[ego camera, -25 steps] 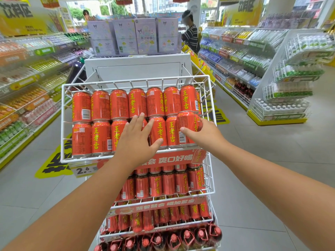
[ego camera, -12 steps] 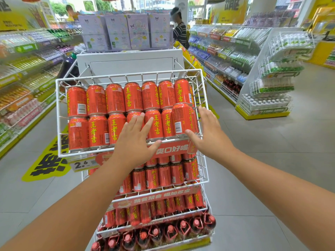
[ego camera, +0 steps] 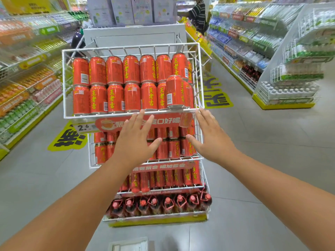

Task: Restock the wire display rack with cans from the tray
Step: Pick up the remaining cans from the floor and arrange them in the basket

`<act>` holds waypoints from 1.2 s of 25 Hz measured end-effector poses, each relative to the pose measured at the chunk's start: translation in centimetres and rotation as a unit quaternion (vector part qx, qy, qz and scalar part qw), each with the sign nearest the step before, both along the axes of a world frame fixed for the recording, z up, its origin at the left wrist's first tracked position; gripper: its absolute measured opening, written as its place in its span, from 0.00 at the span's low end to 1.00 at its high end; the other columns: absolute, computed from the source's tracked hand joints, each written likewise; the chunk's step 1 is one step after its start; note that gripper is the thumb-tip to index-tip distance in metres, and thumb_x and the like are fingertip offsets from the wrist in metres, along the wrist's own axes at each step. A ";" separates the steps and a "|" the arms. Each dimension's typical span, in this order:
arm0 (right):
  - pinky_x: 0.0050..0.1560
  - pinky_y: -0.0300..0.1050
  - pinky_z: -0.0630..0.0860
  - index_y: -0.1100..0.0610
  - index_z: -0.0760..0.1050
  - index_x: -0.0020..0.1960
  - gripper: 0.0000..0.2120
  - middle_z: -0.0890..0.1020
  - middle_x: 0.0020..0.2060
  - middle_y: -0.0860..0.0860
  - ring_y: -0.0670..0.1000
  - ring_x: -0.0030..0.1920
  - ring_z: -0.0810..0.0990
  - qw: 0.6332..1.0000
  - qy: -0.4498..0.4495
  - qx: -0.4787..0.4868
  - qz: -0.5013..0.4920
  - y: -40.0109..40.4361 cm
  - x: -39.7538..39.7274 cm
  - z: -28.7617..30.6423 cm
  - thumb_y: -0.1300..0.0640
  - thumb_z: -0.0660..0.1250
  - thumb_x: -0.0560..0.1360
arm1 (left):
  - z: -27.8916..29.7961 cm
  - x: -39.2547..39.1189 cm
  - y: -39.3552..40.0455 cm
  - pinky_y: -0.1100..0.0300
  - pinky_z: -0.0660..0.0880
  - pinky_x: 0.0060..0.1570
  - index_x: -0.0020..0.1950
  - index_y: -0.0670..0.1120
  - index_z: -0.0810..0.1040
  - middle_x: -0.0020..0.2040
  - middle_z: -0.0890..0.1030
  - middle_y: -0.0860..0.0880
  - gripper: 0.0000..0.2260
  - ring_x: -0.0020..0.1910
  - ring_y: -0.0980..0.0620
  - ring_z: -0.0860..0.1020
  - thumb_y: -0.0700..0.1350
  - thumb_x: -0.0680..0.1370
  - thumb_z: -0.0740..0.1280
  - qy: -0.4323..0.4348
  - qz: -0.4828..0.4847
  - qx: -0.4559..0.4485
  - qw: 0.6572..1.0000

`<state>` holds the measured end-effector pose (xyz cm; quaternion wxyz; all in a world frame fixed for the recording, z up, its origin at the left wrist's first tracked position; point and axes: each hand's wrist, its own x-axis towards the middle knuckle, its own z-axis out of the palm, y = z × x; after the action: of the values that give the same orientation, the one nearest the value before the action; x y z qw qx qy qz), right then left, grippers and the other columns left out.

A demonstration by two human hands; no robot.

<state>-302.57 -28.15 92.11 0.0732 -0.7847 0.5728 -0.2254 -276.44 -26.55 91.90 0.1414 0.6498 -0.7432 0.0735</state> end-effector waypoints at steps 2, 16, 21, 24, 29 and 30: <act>0.82 0.54 0.53 0.49 0.44 0.85 0.41 0.47 0.84 0.47 0.50 0.84 0.44 1.000 0.004 0.010 0.028 1.5 -1.2 -2.6 0.38 0.61 0.81 | -2.1 -1.6 2.7 0.44 0.49 0.82 0.85 0.55 0.52 0.86 0.48 0.48 0.36 0.84 0.46 0.47 0.68 0.80 0.55 0.007 0.017 0.015 1.000; 0.81 0.54 0.58 0.55 0.51 0.85 0.42 0.54 0.84 0.52 0.54 0.84 0.52 0.986 0.048 0.125 0.097 10.7 -0.6 -32.3 0.36 0.59 0.79 | -33.1 -2.5 15.1 0.42 0.63 0.78 0.81 0.47 0.67 0.82 0.63 0.44 0.36 0.81 0.42 0.62 0.65 0.78 0.60 0.081 0.022 0.107 0.991; 0.81 0.51 0.57 0.54 0.49 0.85 0.42 0.53 0.84 0.51 0.53 0.84 0.52 0.976 0.060 0.180 0.109 14.7 1.2 -48.9 0.35 0.55 0.78 | -49.7 -1.5 19.5 0.43 0.65 0.77 0.82 0.49 0.65 0.83 0.60 0.45 0.36 0.82 0.42 0.60 0.66 0.77 0.59 0.124 0.038 0.155 0.979; 0.81 0.47 0.53 0.53 0.46 0.85 0.43 0.51 0.84 0.51 0.52 0.84 0.50 0.971 0.078 0.202 0.099 16.2 1.7 -58.5 0.35 0.55 0.78 | -59.9 -1.7 21.3 0.44 0.65 0.76 0.83 0.51 0.62 0.84 0.57 0.48 0.38 0.83 0.45 0.58 0.68 0.76 0.58 0.147 0.058 0.194 0.968; 0.82 0.46 0.48 0.51 0.41 0.85 0.41 0.46 0.85 0.49 0.50 0.84 0.45 0.961 0.094 0.244 0.088 17.0 3.1 -74.0 0.38 0.59 0.82 | -76.2 -1.9 23.0 0.49 0.64 0.78 0.84 0.54 0.56 0.85 0.55 0.49 0.39 0.83 0.48 0.56 0.69 0.77 0.61 0.155 0.058 0.230 0.959; 0.82 0.47 0.49 0.51 0.41 0.85 0.41 0.47 0.85 0.49 0.50 0.84 0.45 0.959 0.097 0.253 0.084 17.0 3.6 -77.3 0.38 0.58 0.82 | -79.5 -1.8 23.1 0.49 0.63 0.78 0.84 0.54 0.55 0.85 0.55 0.49 0.40 0.83 0.48 0.56 0.69 0.76 0.61 0.154 0.062 0.238 0.957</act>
<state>-299.01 -11.18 14.77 0.2316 -0.8043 0.5472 0.0111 -278.27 -3.48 12.41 0.0904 0.7131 -0.6665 -0.1978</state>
